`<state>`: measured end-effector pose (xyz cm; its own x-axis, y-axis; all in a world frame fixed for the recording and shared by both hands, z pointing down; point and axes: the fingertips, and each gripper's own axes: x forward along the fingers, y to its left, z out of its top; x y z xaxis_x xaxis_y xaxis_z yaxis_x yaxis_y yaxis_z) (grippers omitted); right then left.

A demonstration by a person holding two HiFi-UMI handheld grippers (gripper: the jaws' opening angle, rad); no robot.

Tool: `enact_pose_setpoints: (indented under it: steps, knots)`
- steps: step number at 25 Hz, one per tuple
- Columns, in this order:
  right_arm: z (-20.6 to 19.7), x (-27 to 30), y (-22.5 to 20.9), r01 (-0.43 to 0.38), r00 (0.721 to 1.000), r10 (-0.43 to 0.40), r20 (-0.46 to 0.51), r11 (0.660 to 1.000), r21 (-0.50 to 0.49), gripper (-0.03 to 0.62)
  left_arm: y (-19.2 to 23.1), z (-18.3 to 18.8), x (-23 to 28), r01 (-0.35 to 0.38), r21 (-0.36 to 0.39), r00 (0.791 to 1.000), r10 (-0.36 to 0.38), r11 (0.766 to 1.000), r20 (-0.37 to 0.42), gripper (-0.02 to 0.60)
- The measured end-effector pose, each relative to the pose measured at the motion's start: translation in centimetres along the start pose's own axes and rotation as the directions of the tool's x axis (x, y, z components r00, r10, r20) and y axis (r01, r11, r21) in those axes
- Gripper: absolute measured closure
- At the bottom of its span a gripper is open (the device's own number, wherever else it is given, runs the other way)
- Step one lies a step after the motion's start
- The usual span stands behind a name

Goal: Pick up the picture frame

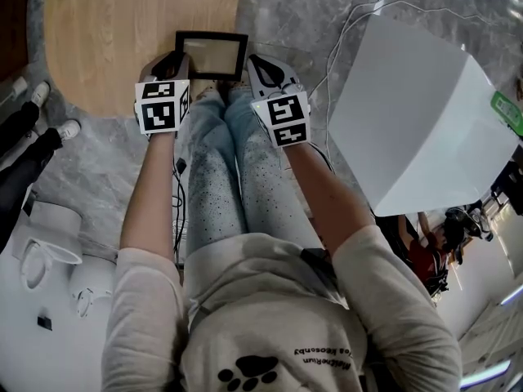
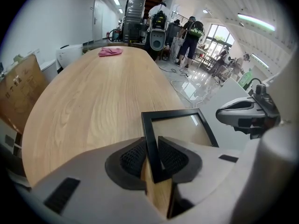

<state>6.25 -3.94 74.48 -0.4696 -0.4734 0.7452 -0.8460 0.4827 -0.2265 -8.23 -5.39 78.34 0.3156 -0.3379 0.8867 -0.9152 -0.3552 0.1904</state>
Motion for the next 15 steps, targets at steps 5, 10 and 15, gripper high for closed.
enact_pose_setpoints:
  steps: [5, 10, 15]
  knots:
    - [-1.1, 1.0, 0.4, -0.103, 0.994, 0.106, -0.017, 0.985, 0.135, 0.466, 0.1, 0.0, 0.0, -0.008, -0.011, 1.000, 0.008, 1.000, 0.008, 0.491]
    - [-1.7, 2.5, 1.4, -0.231, 0.969, 0.246, -0.026, 0.936, 0.265, 0.367, 0.2, -0.1, -0.2, 0.001, -0.015, 1.000, 0.000, 1.000, 0.014, 0.491]
    - [-1.8, 4.6, 2.2, -0.328, 0.931, 0.365, -0.008, 0.846, 0.421, 0.317, 0.3, 0.0, -0.3, 0.023, -0.008, 1.000, -0.023, 1.000, 0.015, 0.491]
